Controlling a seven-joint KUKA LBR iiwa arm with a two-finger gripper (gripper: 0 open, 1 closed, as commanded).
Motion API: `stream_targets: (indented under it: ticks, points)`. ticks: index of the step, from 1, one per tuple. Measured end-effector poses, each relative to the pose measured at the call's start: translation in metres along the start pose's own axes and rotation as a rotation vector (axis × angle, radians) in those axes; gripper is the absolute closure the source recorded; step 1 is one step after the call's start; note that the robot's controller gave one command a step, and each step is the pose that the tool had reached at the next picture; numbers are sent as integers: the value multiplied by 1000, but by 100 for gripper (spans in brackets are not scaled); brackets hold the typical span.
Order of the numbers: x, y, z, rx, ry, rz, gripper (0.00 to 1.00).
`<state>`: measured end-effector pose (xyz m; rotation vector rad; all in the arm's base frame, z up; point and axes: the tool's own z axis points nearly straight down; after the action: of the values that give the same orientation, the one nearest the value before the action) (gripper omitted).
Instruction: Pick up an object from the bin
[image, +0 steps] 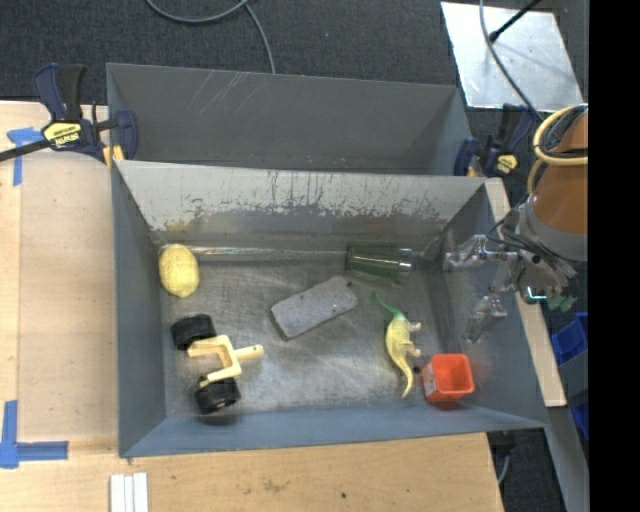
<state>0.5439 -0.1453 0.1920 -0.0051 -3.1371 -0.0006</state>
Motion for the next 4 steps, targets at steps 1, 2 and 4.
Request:
stream_targets:
  ticks: [1,2,4]
  points:
    - [-2,1,-4,2,-8,-2,0]
    - [7,2,20,4,-14,-80,0]
    - [29,0,59,0,-3,-273,0]
